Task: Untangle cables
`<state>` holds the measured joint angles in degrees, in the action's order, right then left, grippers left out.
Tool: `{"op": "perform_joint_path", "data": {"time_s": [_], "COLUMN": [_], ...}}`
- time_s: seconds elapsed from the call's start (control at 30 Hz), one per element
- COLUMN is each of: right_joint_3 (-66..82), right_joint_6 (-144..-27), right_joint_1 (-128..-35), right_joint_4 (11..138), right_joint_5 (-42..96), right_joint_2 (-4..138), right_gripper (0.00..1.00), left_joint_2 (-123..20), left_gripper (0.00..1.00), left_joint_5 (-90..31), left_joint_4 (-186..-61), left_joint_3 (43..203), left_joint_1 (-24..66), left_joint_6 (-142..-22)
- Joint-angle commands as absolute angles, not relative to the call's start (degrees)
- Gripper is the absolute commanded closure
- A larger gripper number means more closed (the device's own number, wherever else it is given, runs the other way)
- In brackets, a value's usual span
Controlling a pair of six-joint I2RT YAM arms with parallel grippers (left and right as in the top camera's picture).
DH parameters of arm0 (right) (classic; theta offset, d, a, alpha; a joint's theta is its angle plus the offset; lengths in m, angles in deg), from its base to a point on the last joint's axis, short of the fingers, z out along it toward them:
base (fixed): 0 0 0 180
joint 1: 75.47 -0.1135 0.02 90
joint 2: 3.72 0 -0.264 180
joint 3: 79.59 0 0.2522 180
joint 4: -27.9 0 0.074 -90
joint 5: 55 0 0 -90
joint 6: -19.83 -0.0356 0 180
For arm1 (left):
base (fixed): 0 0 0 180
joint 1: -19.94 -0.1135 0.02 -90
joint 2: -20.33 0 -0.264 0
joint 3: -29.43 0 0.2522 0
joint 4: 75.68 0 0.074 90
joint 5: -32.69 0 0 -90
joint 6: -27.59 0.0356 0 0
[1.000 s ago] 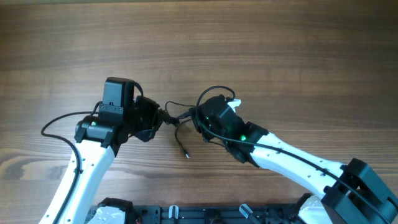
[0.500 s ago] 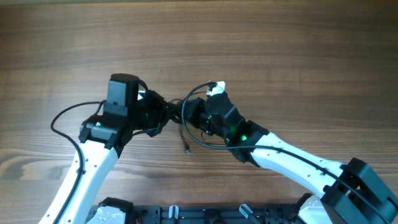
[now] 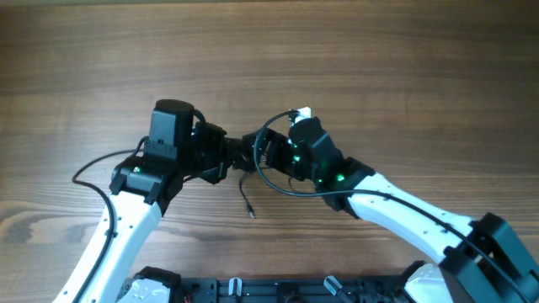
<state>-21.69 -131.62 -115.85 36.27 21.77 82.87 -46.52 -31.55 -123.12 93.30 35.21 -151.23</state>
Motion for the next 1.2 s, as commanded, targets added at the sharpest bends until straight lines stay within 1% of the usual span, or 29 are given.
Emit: {"op": "perform_joint_path", "data": {"time_s": [0.0,0.07,0.2,0.27,0.33,0.4,0.47,0.53,0.57,0.63,0.67,0.8,0.83,0.9,0.93,1.0,1.03,1.07,1.1,1.13,1.17], "right_joint_3": [-20.9,-20.9,-20.9,-20.9,-20.9,-21.6,-22.6,-23.2,-23.2,-23.2,-23.2,-23.2,-23.2,-23.2,-23.2,-23.2,-23.2,-23.2,-23.2,-23.2,-23.2], "right_joint_6": [-127.0,-122.2,-115.2,-109.1,-105.9,-104.1,-102.9,-102.9,-102.3,-101.6,-101.6,-99.5,-98.7,-98.6,-98.6,-98.6,-98.6,-98.6,-98.7,-98.7,-98.8], "right_joint_1": [-112.3,-111.7,-113.0,-118.0,-123.6,-128.7,-131.9,-133.3,-133.4,-133.4,-133.4,-133.4,-133.4,-133.4,-133.4,-133.4,-133.4,-133.4,-133.4,-133.4,-133.4], "right_joint_4": [41.2,45.9,53.3,56.4,56.4,55.8,54.8,52.3,50.2,44.2,41.3,26.9,24.4,22.0,21.5,21.1,20.5,20.1,20.1,20.6,21.3], "right_joint_5": [18.4,18.6,18.6,18.6,20.4,28.3,35.9,39.3,39.1,38.8,38.8,35.2,34.7,37.6,40.9,42.8,42.7,42.2,41.2,39.8,39.0], "right_joint_2": [77.1,73.6,67.7,64.2,64.1,65.7,68.4,72.4,74.8,79.8,81.8,88.6,89.4,90.7,91.3,91.8,92.0,92.1,92.2,92.2,92.2], "right_gripper": [0.00,0.00,0.00,0.01,0.06,0.06,0.06,0.06,0.09,0.18,0.20,0.22,0.25,0.31,0.36,0.49,0.65,0.79,0.90,0.95,0.96], "left_joint_2": [-46.2,-46.2,-46.2,-46.2,-46.2,-46.2,-46.2,-46.2,-46.2,-46.2,-46.2,-46.2,-46.2,-46.2,-46.2,-46.2,-46.2,-46.2,-46.2,-46.2,-46.2], "left_gripper": [0.96,0.96,0.96,0.96,0.96,0.96,0.96,0.96,0.96,0.96,0.96,0.96,0.96,0.96,0.96,0.96,0.96,0.96,0.96,0.96,0.96], "left_joint_5": [-31.7,-33.0,-34.5,-34.5,-34.5,-34.4,-34.4,-34.2,-34.2,-34.2,-33.8,-33.6,-33.6,-33.6,-33.6,-33.5,-33.3,-33.3,-33.4,-33.4,-33.5], "left_joint_4": [-125.2,-125.3,-125.8,-127.6,-128.3,-128.2,-128.3,-128.3,-128.3,-128.4,-128.4,-129.4,-129.7,-129.7,-129.7,-129.7,-129.7,-129.6,-129.6,-129.6,-129.6], "left_joint_3": [94.2,94.2,94.2,94.2,94.2,94.2,94.2,94.2,94.2,94.2,94.2,94.2,94.2,94.2,94.2,94.2,94.2,94.2,94.2,94.2,94.2], "left_joint_1": [31.7,31.2,31.2,31.2,31.2,31.2,31.2,31.2,31.2,31.2,31.2,31.2,31.2,31.2,31.2,31.2,31.2,31.2,31.2,31.2,31.1], "left_joint_6": [-165.3,-170.5,-176.7,-182.3,-186.8,-187.4,-187.4,-187.4,-187.4,-187.4,-187.4,-187.4,-187.4,-187.4,-187.4,-187.4,-187.4,-187.4,-187.4,-187.4,-187.4]}}
